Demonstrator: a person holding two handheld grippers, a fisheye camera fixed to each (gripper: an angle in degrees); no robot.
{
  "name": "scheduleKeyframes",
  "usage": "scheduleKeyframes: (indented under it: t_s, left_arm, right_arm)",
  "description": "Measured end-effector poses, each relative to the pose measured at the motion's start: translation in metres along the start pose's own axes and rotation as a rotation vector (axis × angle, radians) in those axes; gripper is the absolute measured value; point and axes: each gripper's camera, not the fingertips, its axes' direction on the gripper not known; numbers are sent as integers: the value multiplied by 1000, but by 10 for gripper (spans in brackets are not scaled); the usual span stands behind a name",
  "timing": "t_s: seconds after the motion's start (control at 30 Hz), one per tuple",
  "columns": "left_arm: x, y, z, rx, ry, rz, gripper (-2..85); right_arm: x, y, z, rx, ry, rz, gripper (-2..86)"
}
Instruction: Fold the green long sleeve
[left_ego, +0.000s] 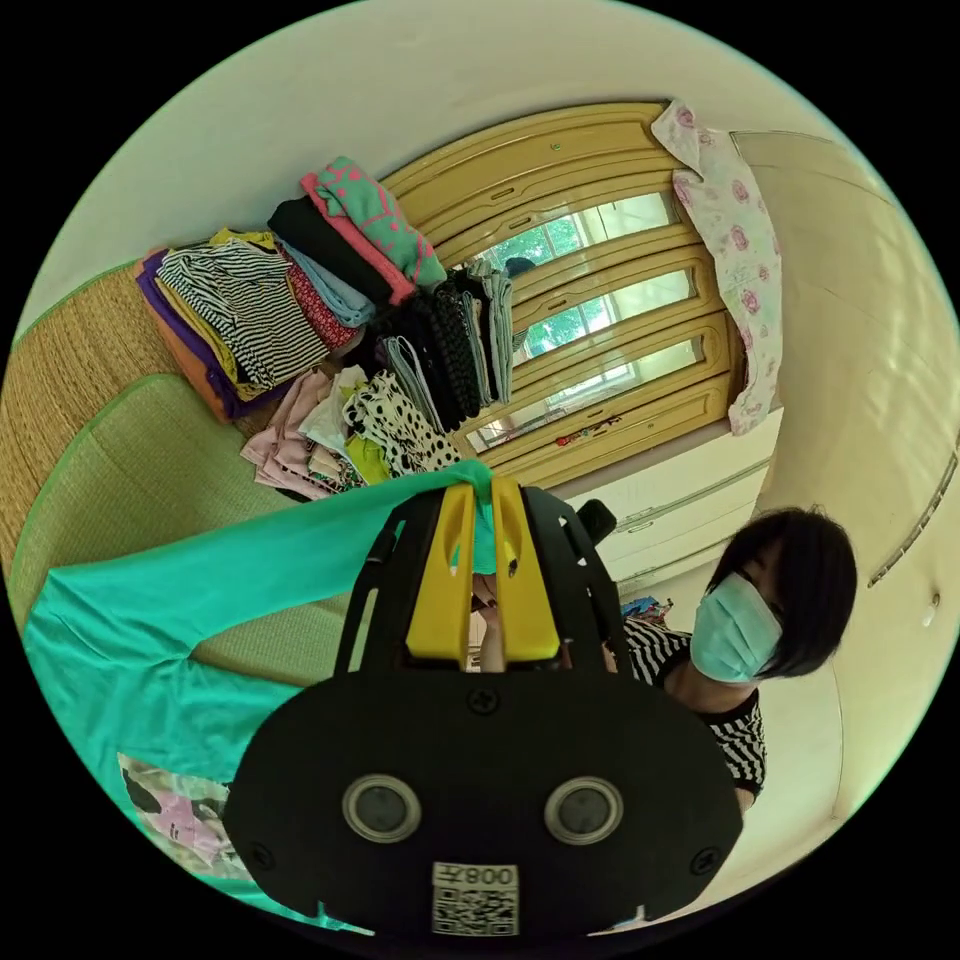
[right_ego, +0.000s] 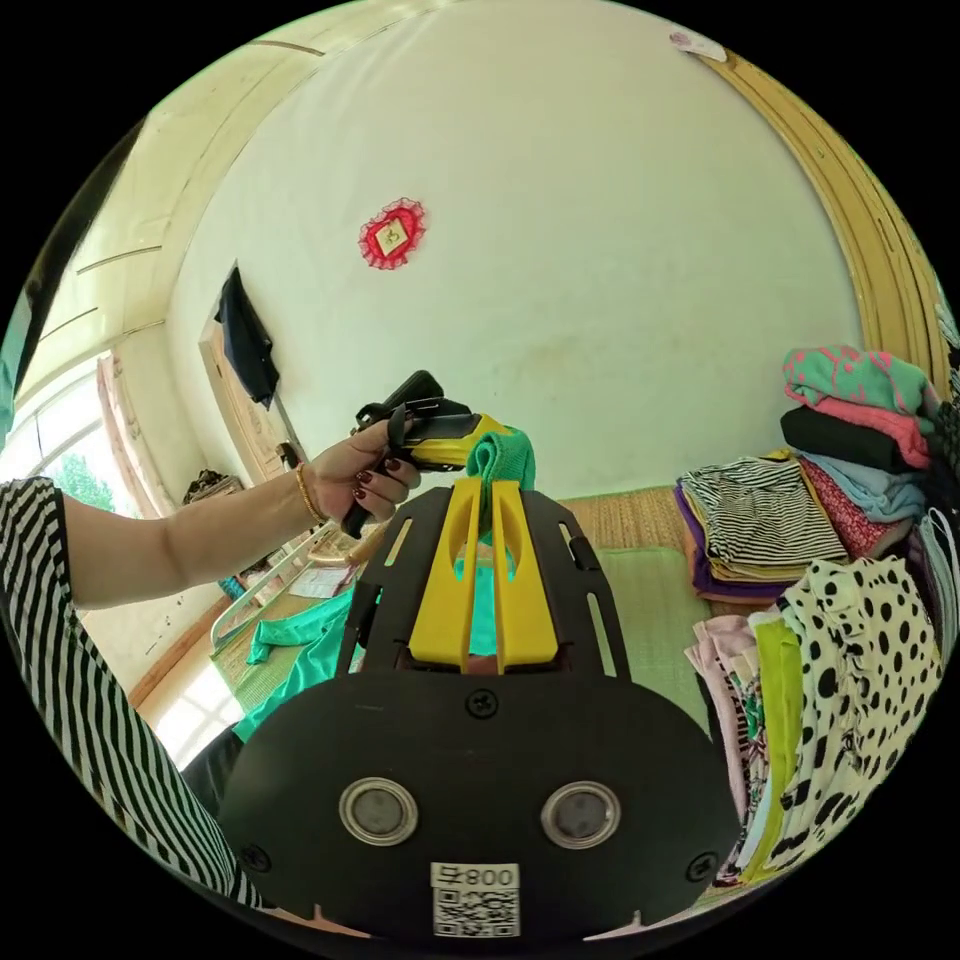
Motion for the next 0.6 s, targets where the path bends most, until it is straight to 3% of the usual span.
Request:
scheduleKeyframes:
  t_s: [0.23,0.6]
  left_arm:
    - [35,104,-126,65,-115,-73,35]
    - [-48,298,-250,160,-112,-502,33]
  right_arm:
    - [-84,-2,106,-147,-278,-90,17]
    - [-169,83,324,-624,-504,-56,18]
